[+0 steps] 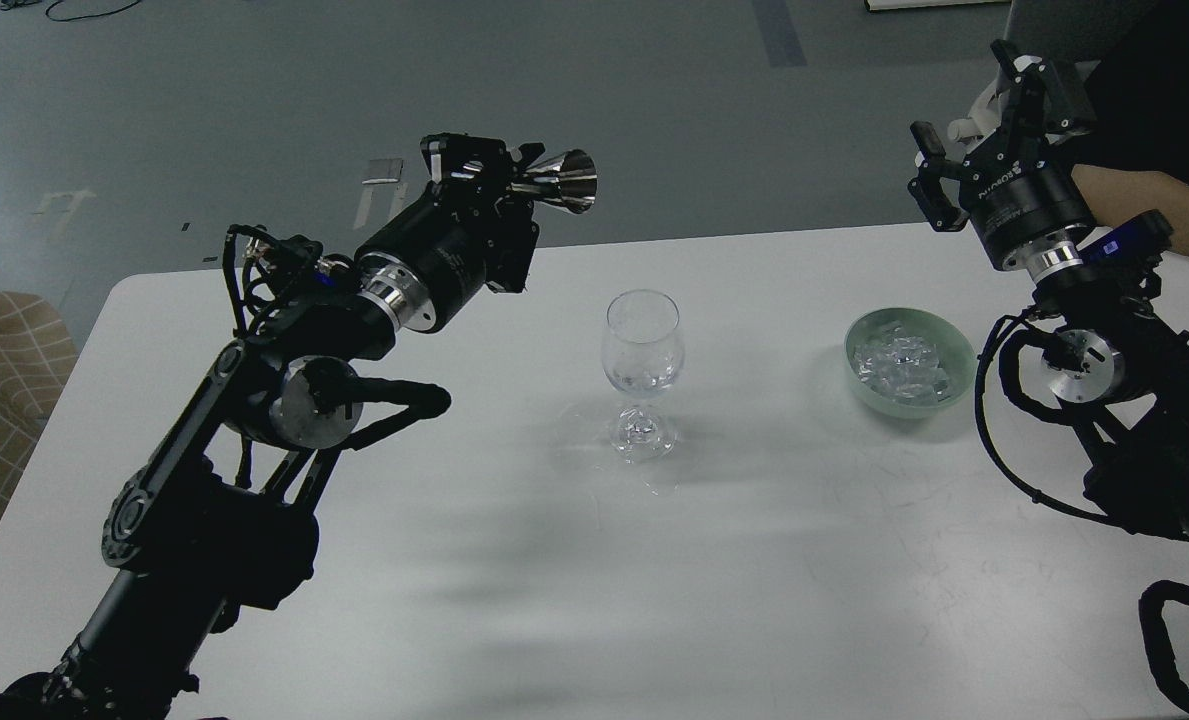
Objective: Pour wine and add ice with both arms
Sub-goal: 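Turn the jigger upright and carry it back from the glass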
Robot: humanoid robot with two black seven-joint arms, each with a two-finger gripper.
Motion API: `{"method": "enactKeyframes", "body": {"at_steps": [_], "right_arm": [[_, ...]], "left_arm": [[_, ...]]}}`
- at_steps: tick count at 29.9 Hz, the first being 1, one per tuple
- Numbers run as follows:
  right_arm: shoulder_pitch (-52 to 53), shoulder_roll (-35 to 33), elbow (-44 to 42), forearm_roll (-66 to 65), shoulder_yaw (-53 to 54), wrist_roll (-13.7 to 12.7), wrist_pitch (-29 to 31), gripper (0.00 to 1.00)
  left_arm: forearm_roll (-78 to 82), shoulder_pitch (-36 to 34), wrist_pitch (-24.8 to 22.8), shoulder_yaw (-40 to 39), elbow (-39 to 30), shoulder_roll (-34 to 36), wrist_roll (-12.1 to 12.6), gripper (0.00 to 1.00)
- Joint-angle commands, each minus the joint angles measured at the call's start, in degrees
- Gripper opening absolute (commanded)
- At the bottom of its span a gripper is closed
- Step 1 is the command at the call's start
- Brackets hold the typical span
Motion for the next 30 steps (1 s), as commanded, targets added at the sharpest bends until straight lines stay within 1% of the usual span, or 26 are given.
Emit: {"method": "enactKeyframes", "body": {"at_steps": [1, 2, 4, 5, 7, 8, 10, 12, 14, 17, 22, 24, 26, 30], "right_arm": [[0.0, -0.02, 0.01, -0.01, -0.09, -0.09, -0.37, 1.0], [0.0, -0.02, 0.01, -0.01, -0.1, -0.09, -0.37, 1.0], [-0.09, 0.06, 0.01, -0.01, -0.1, -0.18, -0.46, 1.0], [-0.17, 0.06, 0.01, -0.01, -0.1, -0.18, -0.55, 1.0], [-0.17, 0.06, 0.01, -0.01, -0.01, -0.18, -0.81, 1.0], [-0.17, 0.06, 0.01, -0.01, -0.09, -0.18, -0.81, 1.0], [-0.26, 0.06, 0.01, -0.01, -0.1, -0.18, -0.81, 1.0], [-0.26, 0.06, 0.01, -0.01, -0.1, -0.27, -0.9, 1.0], [-0.26, 0.06, 0.01, -0.01, -0.1, -0.27, -0.9, 1.0], [-0.26, 0.06, 0.01, -0.01, -0.1, -0.27, -0.9, 1.0], [-0.35, 0.15, 0.01, -0.01, -0.1, -0.27, -0.9, 1.0], [-0.35, 0.07, 0.01, -0.01, -0.1, -0.27, -0.9, 1.0], [-0.35, 0.06, 0.01, -0.01, -0.1, -0.27, -0.9, 1.0], [-0.44, 0.24, 0.01, -0.01, -0.1, -0.27, -0.9, 1.0]], "left_arm": [[-10.86, 5.06, 1.32, -5.88, 0.08, 0.25, -0.97, 0.0], [-10.88, 5.08, 1.32, -5.89, 0.08, 0.25, -0.98, 0.0], [-13.32, 9.45, 1.05, -9.13, -0.01, -0.28, -1.24, 0.0], [-14.56, 10.43, 1.05, -10.02, -0.01, -0.45, -1.33, 0.0], [-20.09, 12.98, 1.05, -12.65, -0.01, -0.72, -2.47, 0.0], [-23.67, 14.47, 0.97, -13.79, -0.01, -0.63, -4.21, 0.0], [-26.51, 16.06, 0.96, -14.24, 0.08, -0.37, -6.07, 0.0], [-29.68, 18.25, 0.18, -14.68, 0.25, -0.37, -8.7, 0.0], [-30.82, 19.49, -0.88, -15.73, 0.69, -0.8, -9.59, 0.0], [-32.58, 20.98, -1.76, -16.53, 1.48, -1.68, -10.12, 0.0], [-33.2, 23.09, -7.02, -17.14, 5.87, -2.83, -10.21, 0.0], [-33.2, 23.71, -10.27, -17.23, 8.33, -2.83, -10.12, 0.0], [-33.12, 23.63, -14.48, -17.23, 12.98, -3.18, -10.12, 0.0], [-33.03, 22.84, -16.35, -17.5, 16.42, -3.8, -10.2, 0.0]]}}
